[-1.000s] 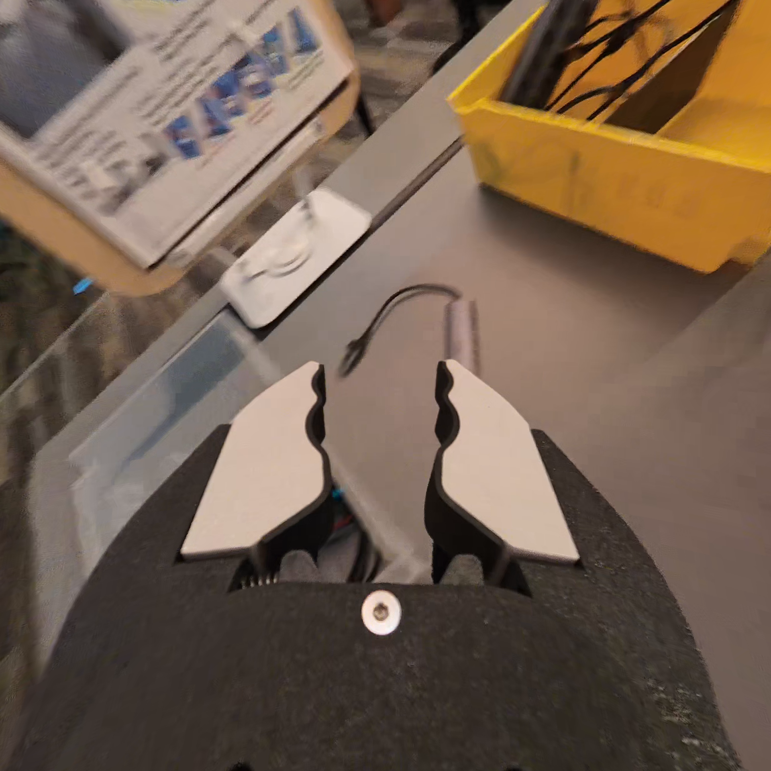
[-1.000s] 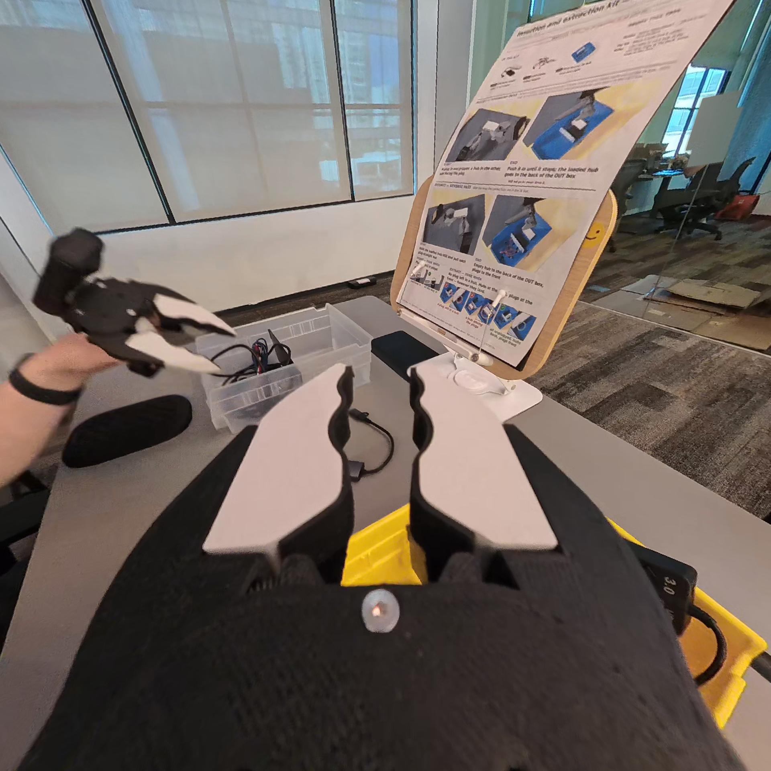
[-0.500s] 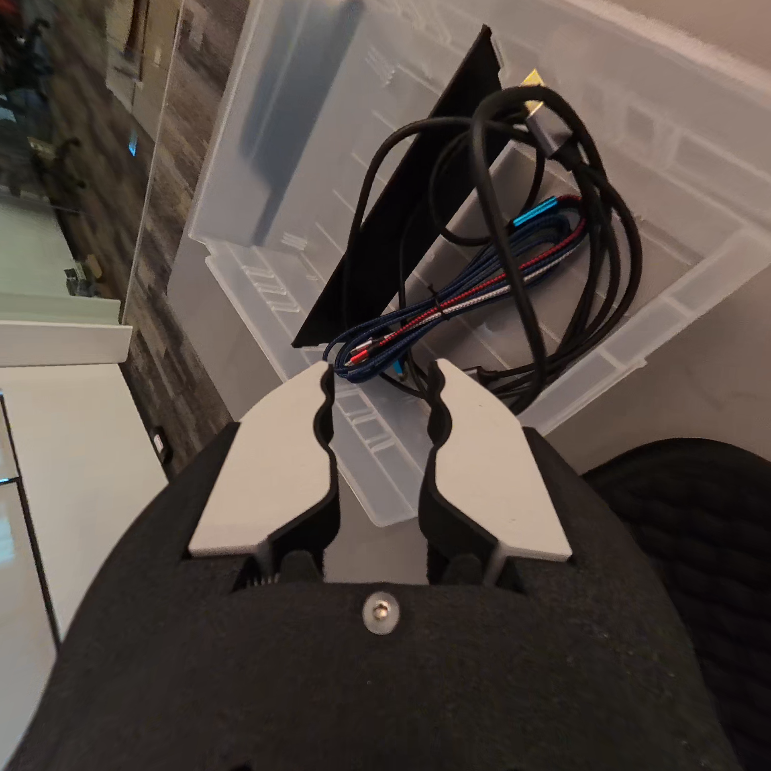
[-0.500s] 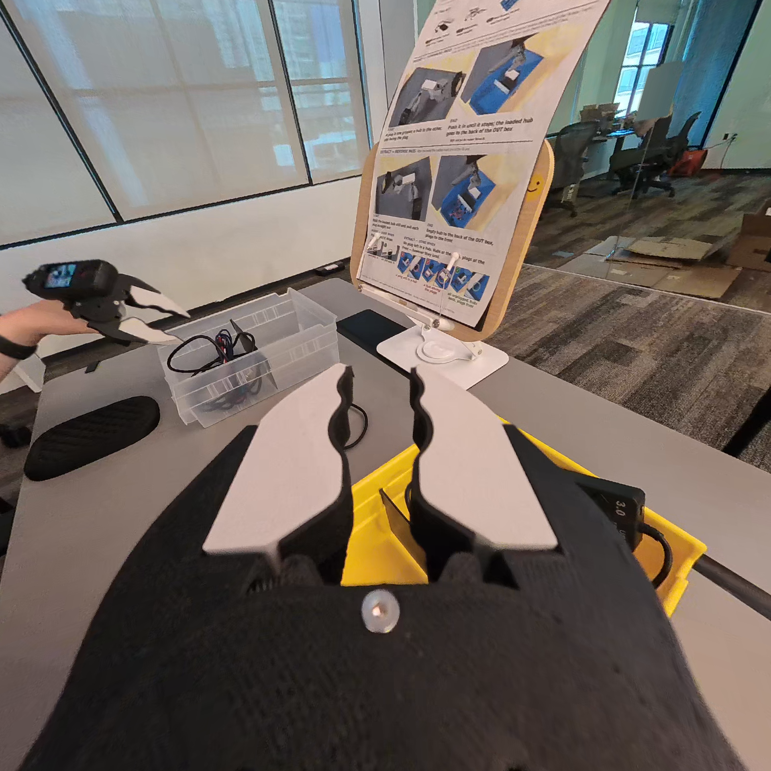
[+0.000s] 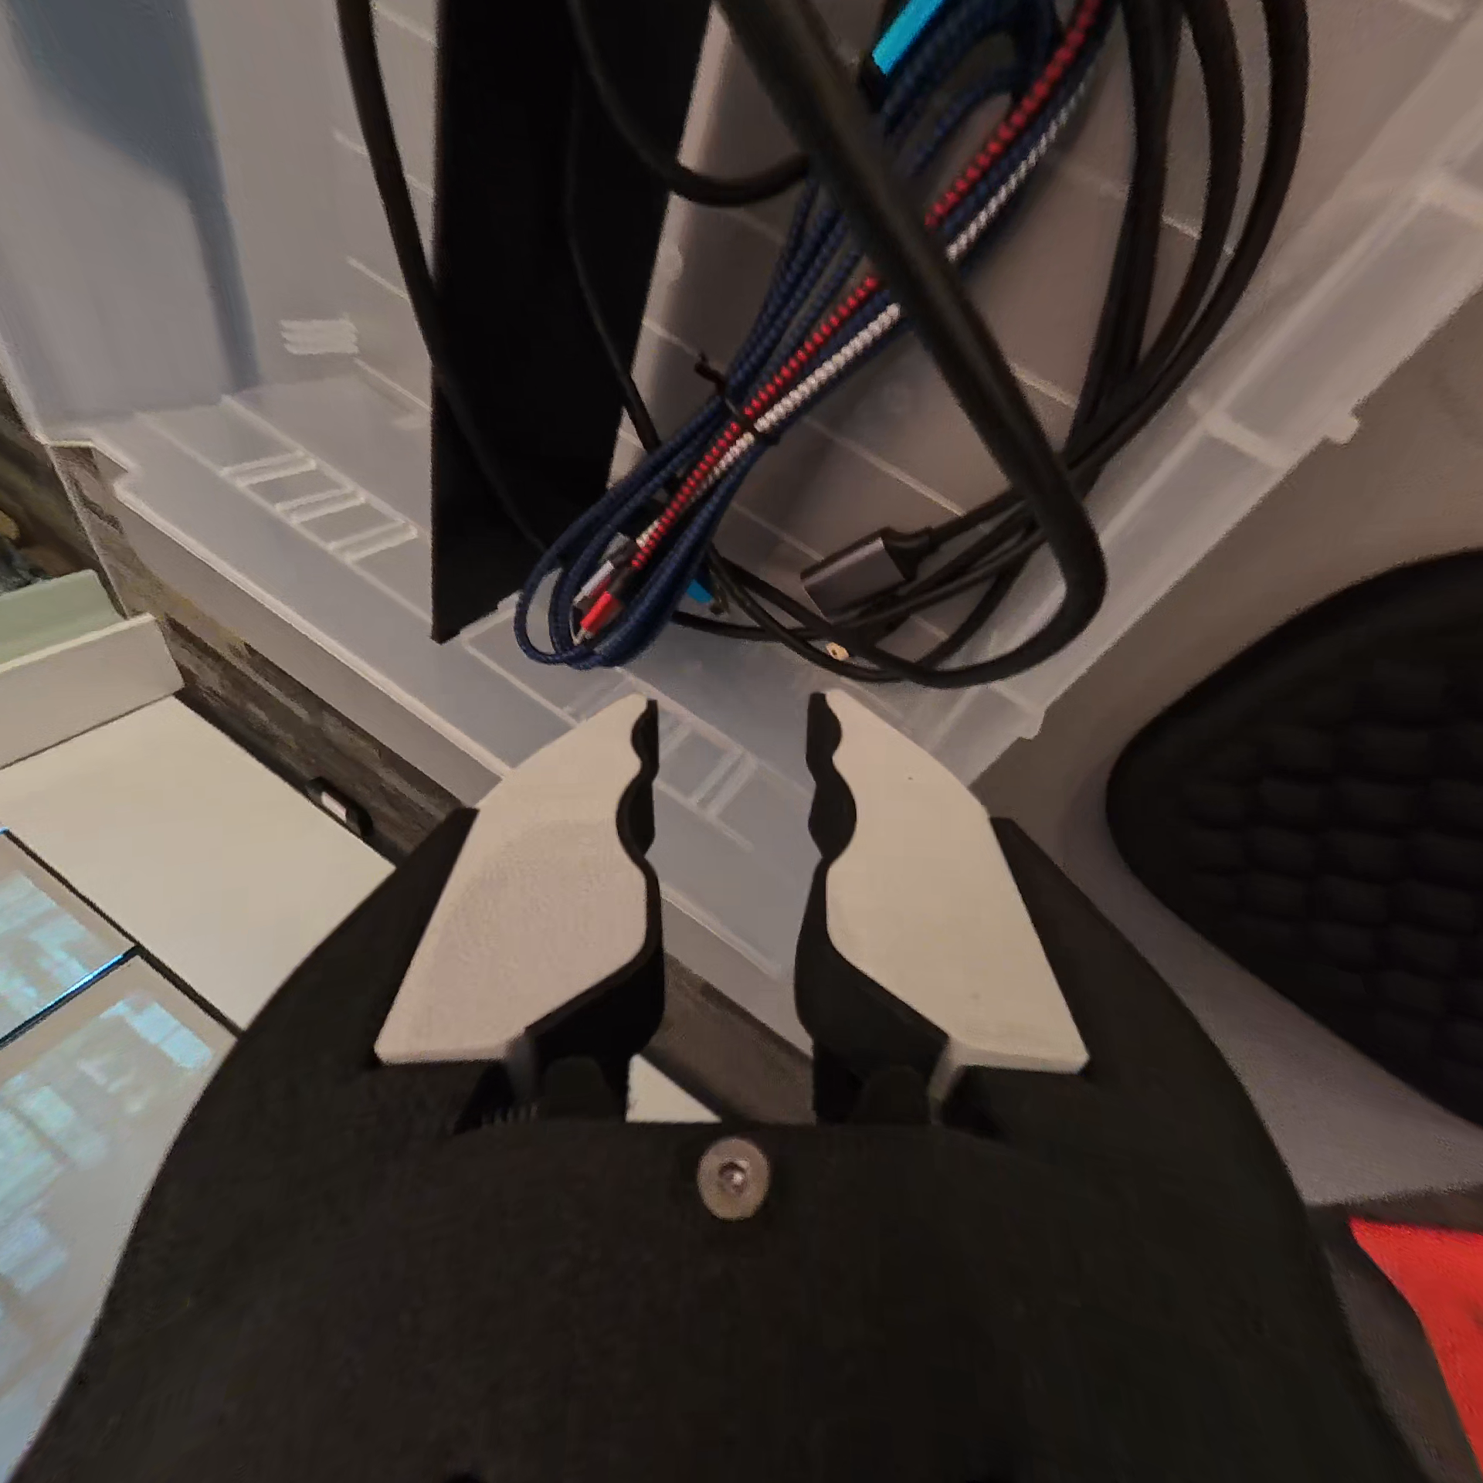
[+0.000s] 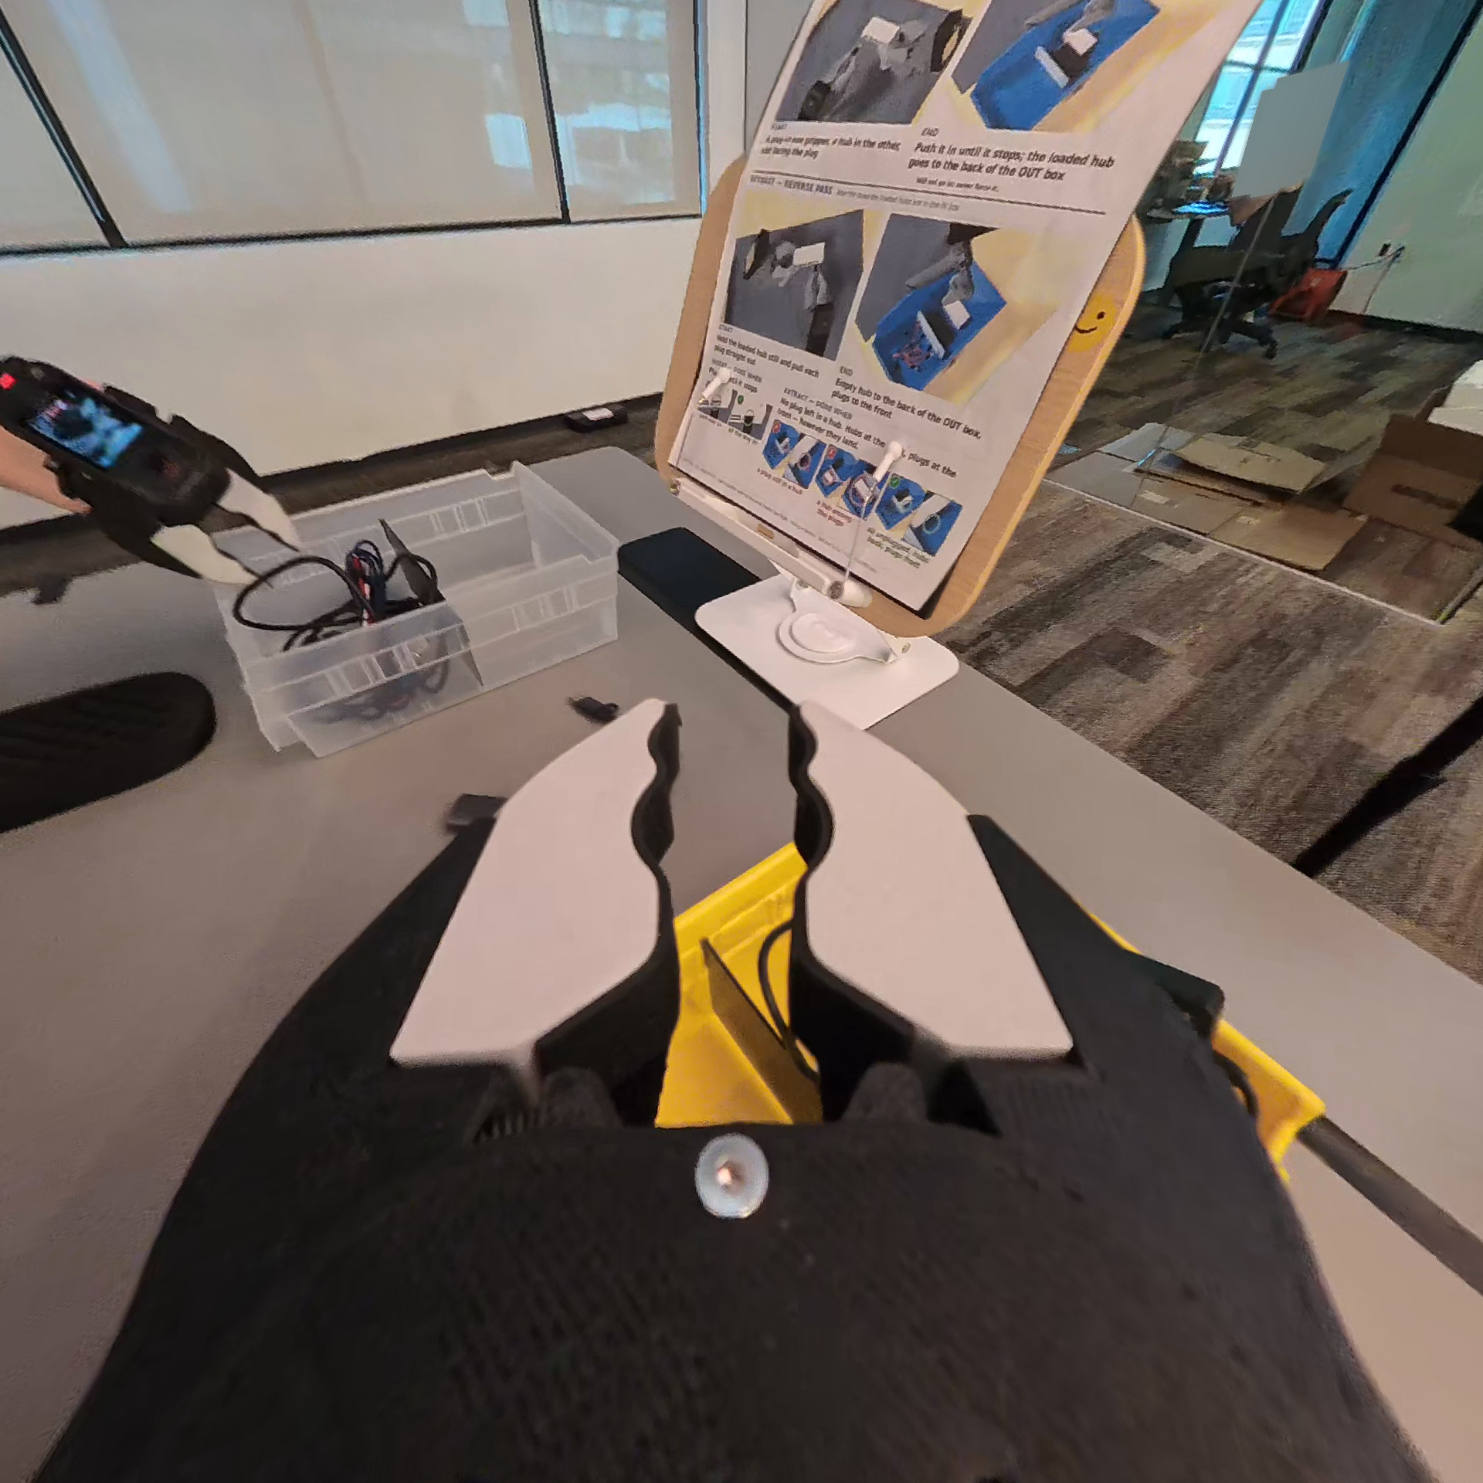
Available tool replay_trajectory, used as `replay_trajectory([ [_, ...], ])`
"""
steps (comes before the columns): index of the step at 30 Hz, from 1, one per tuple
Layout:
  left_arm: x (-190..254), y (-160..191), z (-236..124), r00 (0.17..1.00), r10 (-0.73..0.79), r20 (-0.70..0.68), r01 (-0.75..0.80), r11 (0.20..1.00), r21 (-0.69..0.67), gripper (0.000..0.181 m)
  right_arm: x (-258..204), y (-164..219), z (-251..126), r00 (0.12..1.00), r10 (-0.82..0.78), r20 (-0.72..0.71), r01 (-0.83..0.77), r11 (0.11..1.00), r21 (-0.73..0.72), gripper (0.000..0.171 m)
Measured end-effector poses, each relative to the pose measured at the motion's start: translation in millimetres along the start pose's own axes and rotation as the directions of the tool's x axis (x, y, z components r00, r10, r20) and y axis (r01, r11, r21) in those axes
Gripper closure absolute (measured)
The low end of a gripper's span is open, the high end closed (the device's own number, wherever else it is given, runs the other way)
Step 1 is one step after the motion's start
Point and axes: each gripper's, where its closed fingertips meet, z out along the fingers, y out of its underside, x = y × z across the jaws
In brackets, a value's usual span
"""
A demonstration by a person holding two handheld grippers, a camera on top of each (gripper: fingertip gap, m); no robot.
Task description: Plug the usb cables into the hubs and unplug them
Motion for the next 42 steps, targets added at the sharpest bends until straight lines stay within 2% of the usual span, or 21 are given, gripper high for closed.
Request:
replay_trajectory([
  [3, 3.0, 8.5, -6.8, 1.000, 0.003, 0.000, -0.003, 1.000, -0.026, 0.149, -3.0, 1.6, 1.9, 0.999, -0.040, -0.002, 0.040, 0.999, -0.020, 0.145],
  [7, 12.3, 8.0, -6.6, 0.999, -0.004, -0.049, 0.004, 1.000, 0.011, 0.153, -2.5, -0.6, 3.2, 0.999, -0.035, 0.004, 0.035, 0.999, -0.008, 0.145],
  [12, 21.4, 16.7, 2.3, 0.994, 0.056, -0.093, -0.063, 0.995, -0.073, 0.154, 0.2, 2.5, 2.0, 1.000, -0.027, -0.005, 0.027, 1.000, -0.016, 0.145],
  [17, 36.9, 14.0, 10.5, 0.985, 0.021, -0.170, -0.039, 0.994, -0.103, 0.160, 2.7, 1.7, -1.8, 1.000, -0.018, -0.010, 0.018, 1.000, -0.004, 0.145],
  [22, 35.6, 16.1, 20.0, 0.991, -0.002, -0.137, -0.012, 0.994, -0.108, 0.164, 4.9, 2.5, -2.5, 1.000, -0.012, -0.010, 0.012, 1.000, -0.002, 0.145],
  [34, 37.3, -23.2, 38.9, 0.980, -0.048, -0.192, 0.049, 0.999, 0.000, 0.161, 5.1, 5.1, 0.5, 1.000, -0.010, -0.004, 0.010, 1.000, -0.011, 0.145],
  [40, 14.7, -1.9, 34.9, 0.991, -0.063, -0.121, 0.052, 0.995, -0.090, 0.160, 8.6, 10.1, 3.3, 1.000, -0.010, -0.016, 0.009, 0.999, -0.037, 0.145],
  [42, 16.1, 11.7, 31.9, 0.984, -0.087, -0.158, 0.061, 0.985, -0.162, 0.160, 9.3, 11.7, 4.6, 1.000, -0.010, -0.017, 0.009, 0.999, -0.047, 0.145],
])
